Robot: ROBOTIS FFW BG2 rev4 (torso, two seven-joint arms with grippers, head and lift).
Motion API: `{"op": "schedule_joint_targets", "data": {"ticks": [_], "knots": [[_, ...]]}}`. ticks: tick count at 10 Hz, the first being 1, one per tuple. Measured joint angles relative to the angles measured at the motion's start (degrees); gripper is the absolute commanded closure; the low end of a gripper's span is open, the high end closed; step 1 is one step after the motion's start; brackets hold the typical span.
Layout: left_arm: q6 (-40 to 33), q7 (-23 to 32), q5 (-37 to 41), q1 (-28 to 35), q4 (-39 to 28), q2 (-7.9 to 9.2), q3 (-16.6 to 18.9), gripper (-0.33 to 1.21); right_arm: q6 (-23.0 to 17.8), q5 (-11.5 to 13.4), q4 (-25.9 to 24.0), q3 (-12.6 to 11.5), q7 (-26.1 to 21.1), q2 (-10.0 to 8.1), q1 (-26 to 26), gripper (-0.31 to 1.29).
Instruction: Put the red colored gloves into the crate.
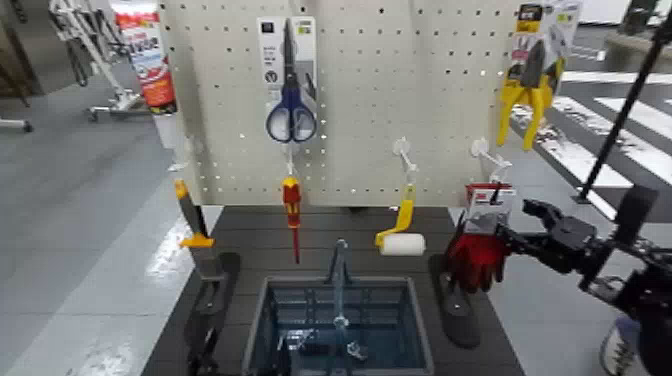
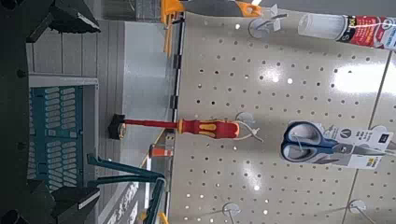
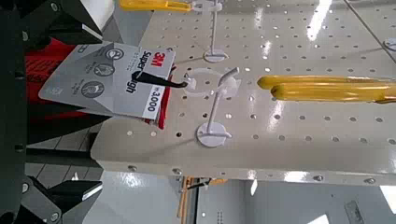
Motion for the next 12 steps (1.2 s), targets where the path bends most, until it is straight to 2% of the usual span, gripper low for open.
{"op": "schedule_joint_targets", "data": {"ticks": [6,7,9,12], "knots": [[-0.3,-0.8,-0.07,-0.56,0.45,0.0,0.04,0.08,-0.75,-2.5,7.34,7.73,2.55,-0.51,-7.27,0.21],[-0.37,-0.88,-0.07,-0.64,0.53,0.0,0.04,0.08,-0.94,-2.55,8.01,8.67,2.74,-0.51,-7.92,0.25],[-0.4,-1.02,-0.06,-0.68,0.57,0.0,0.1,0.08,-0.54,-2.38,8.31,9.42,2.75,-0.51,-8.42,1.15],[-0.49,-1.04,-0.06,-0.68,0.57,0.0,0.17,0.08,1.12,-1.02,7.13,9.64,2.69,-0.56,-8.47,1.17]]}}
